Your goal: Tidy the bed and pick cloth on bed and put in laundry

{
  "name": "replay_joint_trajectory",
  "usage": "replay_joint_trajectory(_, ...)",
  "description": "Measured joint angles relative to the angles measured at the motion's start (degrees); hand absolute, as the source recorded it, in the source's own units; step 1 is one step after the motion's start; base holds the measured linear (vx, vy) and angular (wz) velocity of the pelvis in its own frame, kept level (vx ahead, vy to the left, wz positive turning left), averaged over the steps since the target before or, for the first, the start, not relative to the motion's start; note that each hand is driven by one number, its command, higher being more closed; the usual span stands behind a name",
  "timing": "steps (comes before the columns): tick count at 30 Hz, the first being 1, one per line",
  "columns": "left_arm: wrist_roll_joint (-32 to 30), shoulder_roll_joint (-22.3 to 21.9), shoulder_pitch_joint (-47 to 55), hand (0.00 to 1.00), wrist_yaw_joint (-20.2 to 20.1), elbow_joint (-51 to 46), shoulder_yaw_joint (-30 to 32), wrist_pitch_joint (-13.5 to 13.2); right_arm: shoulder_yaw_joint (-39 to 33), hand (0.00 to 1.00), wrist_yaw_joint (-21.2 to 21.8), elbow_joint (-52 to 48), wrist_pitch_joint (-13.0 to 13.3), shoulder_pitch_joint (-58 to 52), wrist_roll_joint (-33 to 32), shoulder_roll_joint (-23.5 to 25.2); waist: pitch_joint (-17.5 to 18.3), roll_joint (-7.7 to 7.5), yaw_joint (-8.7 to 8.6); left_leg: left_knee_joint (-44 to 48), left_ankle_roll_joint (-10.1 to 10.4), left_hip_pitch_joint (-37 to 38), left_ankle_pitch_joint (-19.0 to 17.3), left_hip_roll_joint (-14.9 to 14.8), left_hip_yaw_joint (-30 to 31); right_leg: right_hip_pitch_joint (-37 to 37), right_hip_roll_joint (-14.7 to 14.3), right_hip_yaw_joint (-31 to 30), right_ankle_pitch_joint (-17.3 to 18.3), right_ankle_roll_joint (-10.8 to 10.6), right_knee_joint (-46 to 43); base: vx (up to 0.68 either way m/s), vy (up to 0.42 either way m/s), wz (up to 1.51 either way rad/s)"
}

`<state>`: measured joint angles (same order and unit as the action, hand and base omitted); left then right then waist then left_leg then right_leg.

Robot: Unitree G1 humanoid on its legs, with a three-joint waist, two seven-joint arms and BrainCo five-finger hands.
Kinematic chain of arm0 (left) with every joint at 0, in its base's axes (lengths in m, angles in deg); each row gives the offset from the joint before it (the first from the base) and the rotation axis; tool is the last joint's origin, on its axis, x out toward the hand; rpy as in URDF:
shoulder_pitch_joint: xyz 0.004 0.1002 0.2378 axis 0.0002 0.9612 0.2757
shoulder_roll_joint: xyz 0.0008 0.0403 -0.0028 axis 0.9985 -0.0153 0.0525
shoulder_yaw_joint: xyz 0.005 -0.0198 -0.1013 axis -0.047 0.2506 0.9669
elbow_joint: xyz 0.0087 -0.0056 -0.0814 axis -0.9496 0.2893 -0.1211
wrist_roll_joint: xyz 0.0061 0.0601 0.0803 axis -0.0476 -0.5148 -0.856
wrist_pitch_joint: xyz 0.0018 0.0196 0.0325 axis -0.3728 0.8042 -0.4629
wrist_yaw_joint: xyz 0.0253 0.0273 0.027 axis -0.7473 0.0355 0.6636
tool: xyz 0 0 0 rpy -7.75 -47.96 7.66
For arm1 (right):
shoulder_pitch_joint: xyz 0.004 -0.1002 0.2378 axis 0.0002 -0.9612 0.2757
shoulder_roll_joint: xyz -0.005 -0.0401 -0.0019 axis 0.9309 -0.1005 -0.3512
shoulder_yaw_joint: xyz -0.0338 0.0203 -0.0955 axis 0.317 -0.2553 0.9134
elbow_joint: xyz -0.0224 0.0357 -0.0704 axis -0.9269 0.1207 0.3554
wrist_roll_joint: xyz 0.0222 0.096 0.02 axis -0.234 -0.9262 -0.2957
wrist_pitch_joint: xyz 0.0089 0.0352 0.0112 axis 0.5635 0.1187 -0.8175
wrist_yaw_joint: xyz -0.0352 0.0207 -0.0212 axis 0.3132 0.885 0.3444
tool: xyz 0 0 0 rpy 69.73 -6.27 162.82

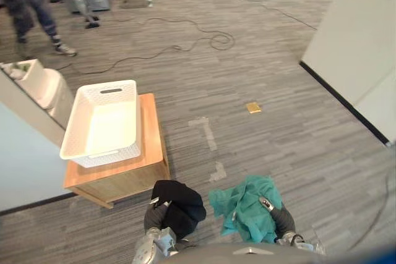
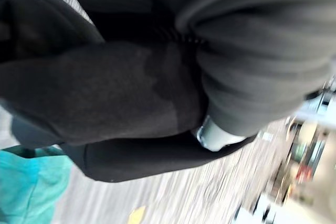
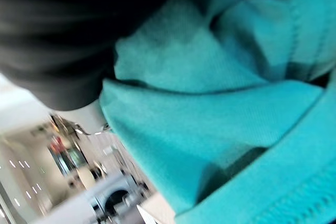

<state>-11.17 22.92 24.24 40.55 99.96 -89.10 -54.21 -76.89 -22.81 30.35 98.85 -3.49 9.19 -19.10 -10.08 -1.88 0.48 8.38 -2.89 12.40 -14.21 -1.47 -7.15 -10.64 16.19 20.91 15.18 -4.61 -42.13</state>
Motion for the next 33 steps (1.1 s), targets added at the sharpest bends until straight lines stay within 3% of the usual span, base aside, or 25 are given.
replay_joint_trajectory(2, -0.08, 0.38, -1.52, 1.00, -0.11, 0.05, 0.23, 0.32, 0.19, 1.00, -0.05, 0.35, 0.54, -0.03, -0.08, 0.18, -0.39, -0.48, -0.62, 0.12, 2.72, 0.61, -0.99, -1.40, 5.00, 0.86, -3.14, -5.22, -5.56, -1.12, 20.25, 0.31, -0.292, 1.24)
replay_joint_trajectory(3, -0.10, 0.97, -1.59, 1.00, -0.10, 0.28, 0.23, 0.45, 0.05, 1.00, -0.03, 0.62, 0.67, -0.23, -0.10, 0.15, -0.72, -0.84, -0.80, 0.39, 3.73, 0.85, -1.58, -1.43, 6.21, 1.50, -3.11, -6.43, -10.72, -1.21, 22.82, 0.33, -0.335, 1.11)
replay_joint_trajectory(4, -0.11, 0.04, -2.63, 1.00, 0.01, 1.64, -0.13, 1.22, -0.62, 1.00, -0.12, 2.00, 0.70, 0.39, -0.13, -0.08, -0.92, 0.25, -0.95, 0.92, 5.16, 1.10, -1.75, -3.05, 6.78, 3.86, -4.65, -4.82, -12.37, 0.38, 23.65, 0.29, -0.317, 0.83)
replay_joint_trajectory(5, -0.25, -0.51, -2.47, 1.00, -0.15, 0.85, -0.71, 1.32, -2.10, 1.00, -0.18, 1.49, 1.25, 0.77, -0.16, -0.32, -1.30, 1.98, -0.76, 0.85, 5.97, 0.72, -0.83, -4.21, 5.28, 3.76, -5.19, -4.88, -10.77, 1.39, 21.61, 0.26, -0.289, 0.82)
replay_joint_trajectory(6, -0.29, -0.69, -2.40, 1.00, -0.17, 0.77, -0.78, 1.27, -2.45, 1.00, -0.19, 1.41, 1.83, 0.90, -0.23, -0.37, -1.74, 2.09, -1.12, 0.55, 6.14, 0.75, -0.75, -4.55, 5.30, 3.70, -5.26, -5.32, -9.45, 1.54, 20.34, 0.20, -0.236, 0.67)
replay_joint_trajectory(8, -0.26, -0.97, -1.78, 1.00, -0.05, 1.07, -0.60, 1.17, -2.12, 1.00, -0.20, 1.68, 2.06, 1.93, -0.94, -0.93, -1.42, 3.76, -0.71, 0.30, 7.19, 1.04, -0.30, -6.14, 5.63, 3.23, -5.92, -4.06, -5.91, 2.57, 16.85, 0.20, -0.252, 0.43)
replay_joint_trajectory(10, -0.23, -0.91, -0.71, 1.00, -0.05, 1.09, -0.15, 0.73, -1.69, 1.00, -0.21, 1.53, 2.11, 2.93, -1.20, -1.46, -1.38, 3.97, -0.94, 3.00, 8.93, 0.29, -2.06, -7.74, 6.21, 3.25, -6.48, -3.31, -2.01, 2.47, 14.83, 0.11, -0.200, 0.27)
replay_joint_trajectory(12, -0.21, -0.88, 0.31, 1.00, -0.17, 1.11, -0.13, 0.27, -1.13, 1.00, -0.38, 1.59, 2.11, 3.23, -1.24, -1.72, -1.66, 3.84, -0.70, 10.67, 8.19, -2.30, -3.20, -8.81, 6.15, 4.34, -7.11, -2.23, 0.13, 2.88, 14.65, 0.04, -0.150, 0.39)
replay_joint_trajectory(13, -0.23, -1.15, 0.80, 1.00, -0.26, 0.88, -0.17, 0.20, -0.79, 1.00, -0.37, 1.54, 2.12, 3.25, -1.27, -2.33, -1.94, 3.87, -0.95, 21.92, 6.26, -7.96, -1.79, -9.83, 6.11, 6.50, -7.75, -1.09, 0.14, 2.92, 16.64, 0.04, -0.174, 0.41)
replay_joint_trajectory(14, -0.24, -1.54, 0.81, 1.00, -0.45, 0.65, -0.25, 0.18, -0.87, 1.00, -0.34, 1.25, 2.11, 3.10, -1.28, -3.25, -2.61, 5.19, -1.15, 31.64, 3.86, -12.39, 0.76, -11.69, 5.86, 9.02, -9.85, -0.80, 0.20, 3.04, 19.28, 0.09, -0.192, 0.35)
replay_joint_trajectory(15, -0.17, -1.95, 1.03, 1.00, -0.66, 0.64, -0.17, 0.19, -0.92, 1.00, -0.28, 0.77, 1.96, 2.59, -1.28, -4.52, -3.82, 6.76, -0.78, 40.59, 2.23, -16.24, 6.79, -14.62, 5.07, 13.37, -12.52, -0.68, 0.02, 3.44, 23.21, 0.14, -0.133, 0.11)
replay_joint_trajectory(16, -0.10, -1.89, 1.65, 1.00, -0.67, 0.61, -0.05, 0.20, -0.81, 1.00, -0.20, 0.75, 1.60, 2.44, -1.29, -4.88, -4.20, 6.97, -0.21, 43.44, 2.45, -17.26, 12.03, -15.58, 4.27, 15.89, -13.36, -0.77, -0.15, 3.73, 26.26, 0.20, -0.088, -0.02)
replay_joint_trajectory(17, -0.11, -1.69, 2.34, 1.00, -0.76, 0.03, -0.01, 0.20, -0.90, 1.00, -0.17, 0.57, 1.55, 2.01, -1.36, -4.72, -3.77, 5.82, 0.20, 45.50, 3.21, -18.11, 12.61, -15.31, 3.78, 18.04, -13.38, -1.04, -0.74, 4.63, 29.16, 0.22, -0.052, -0.08)
replay_joint_trajectory(18, -0.13, -1.70, 2.84, 1.00, -1.66, -1.29, -0.23, 0.20, -1.32, 1.00, -0.09, 0.08, 1.53, 2.00, -1.57, -4.57, -3.73, 5.71, 0.21, 45.62, 4.13, -19.44, 7.94, -14.41, 1.65, 19.12, -12.82, -1.16, -1.41, 5.54, 30.81, 0.21, -0.041, -0.02)
replay_joint_trajectory(19, -0.18, -1.77, 2.84, 1.00, -2.07, -1.84, -0.32, 0.20, -1.87, 1.00, -0.07, -0.21, 1.51, 2.04, -2.28, -4.62, -3.77, 5.66, 0.22, 44.26, 4.60, -19.89, 5.77, -13.81, 0.38, 19.38, -12.45, -1.17, -1.84, 5.76, 31.41, 0.17, -0.001, -0.01)
replay_joint_trajectory(20, -0.15, -1.96, 2.92, 1.00, -2.48, -2.95, -0.33, 0.21, -2.77, 1.00, -0.02, -0.58, 1.38, 2.11, -2.86, -4.64, -3.75, 5.70, 0.18, 38.28, 5.35, -20.12, 3.03, -11.98, -2.74, 19.89, -11.75, -1.14, -2.39, 5.94, 32.77, 0.13, 0.018, 0.02)
replay_joint_trajectory(21, -0.10, -1.95, 3.11, 1.00, -2.49, -3.74, -0.33, 0.21, -2.91, 1.00, 0.02, -0.74, 1.25, 2.08, -3.05, -4.65, -3.73, 5.65, 0.18, 33.77, 5.72, -19.80, 2.61, -11.00, -4.71, 20.34, -11.47, -1.04, -2.93, 5.92, 33.68, 0.18, 0.042, 0.04)
replay_joint_trajectory(22, -0.08, -2.08, 3.17, 1.00, -2.43, -4.36, -0.35, 0.21, -3.15, 1.00, 0.18, -0.88, 0.89, 1.97, -3.10, -4.65, -3.69, 5.64, 0.23, 23.06, 5.82, -18.25, 2.96, -8.95, -8.02, 21.25, -11.07, -0.79, -4.07, 5.23, 35.01, 0.22, 0.072, 0.12)
replay_joint_trajectory(23, 0.00, -2.37, 2.94, 1.00, -2.09, -4.03, -0.47, 0.52, -3.36, 1.00, 0.21, -0.87, 0.21, 1.76, -3.10, -4.64, -3.47, 6.25, 0.07, 12.61, 5.73, -16.66, 6.10, -7.26, -9.99, 22.51, -11.08, 0.42, -4.66, 4.81, 35.45, 0.25, 0.090, 0.19)
replay_joint_trajectory(24, 0.04, -2.48, 3.02, 1.00, -1.76, -3.93, -0.74, 0.79, -3.45, 1.00, 0.21, -0.87, 0.01, 1.31, -3.10, -4.65, -3.30, 6.60, -0.09, 7.91, 5.31, -15.92, 9.02, -6.56, -10.79, 23.18, -11.40, 0.89, -4.60, 3.86, 35.47, 0.30, 0.112, 0.28)
replay_joint_trajectory(25, 0.12, -2.01, 2.93, 1.00, -1.56, -3.39, -0.86, 1.70, -3.45, 1.00, 0.00, -0.16, -0.85, 0.49, -3.04, -4.04, -2.95, 4.92, 0.33, 4.14, 2.20, -13.26, 12.01, -4.65, -12.21, 24.83, -10.18, 0.82, -4.54, 2.89, 35.86, 0.32, 0.094, 0.40)
replay_joint_trajectory(26, 0.12, -1.68, 2.88, 1.00, -1.52, -3.47, -1.49, 1.78, -2.93, 1.00, 0.09, -1.36, -0.86, -0.30, -2.99, -3.57, -1.42, 4.08, 0.38, 1.91, 1.98, -13.00, 12.40, -3.13, -12.73, 25.41, -9.50, 0.90, -4.79, 2.30, 37.52, 0.33, 0.085, 0.34)
replay_joint_trajectory(29, 0.15, -1.59, 1.85, 1.00, -1.71, -3.41, -2.11, 1.91, -2.27, 1.00, 0.05, -2.51, -0.87, 0.65, -2.95, -2.99, -1.81, 2.26, 1.00, 3.93, 1.03, -13.50, 11.54, -2.39, -14.22, 26.55, -8.52, 0.39, -5.84, 0.76, 40.01, 0.29, 0.056, 0.06)
replay_joint_trajectory(32, 0.53, -2.11, 2.77, 1.00, -1.81, -3.24, -2.44, 1.90, -2.11, 1.00, 0.01, -2.54, -1.32, 0.43, -2.60, -2.65, -1.14, 2.48, 2.01, 5.87, 1.01, -12.12, 7.41, -2.90, -15.39, 26.77, -7.98, -1.37, -5.71, -0.07, 36.71, 0.20, 0.065, -0.18)
replay_joint_trajectory(33, 0.44, -2.43, 2.90, 1.00, -1.85, -3.25, -2.44, 1.87, -2.11, 1.00, -0.03, -2.54, -1.51, 0.38, -2.36, -2.74, -0.68, 3.24, 2.06, 5.74, 0.56, -11.14, 5.13, -3.21, -15.67, 25.48, -7.53, -1.31, -4.38, -2.06, 32.18, 0.13, 0.113, -0.10)
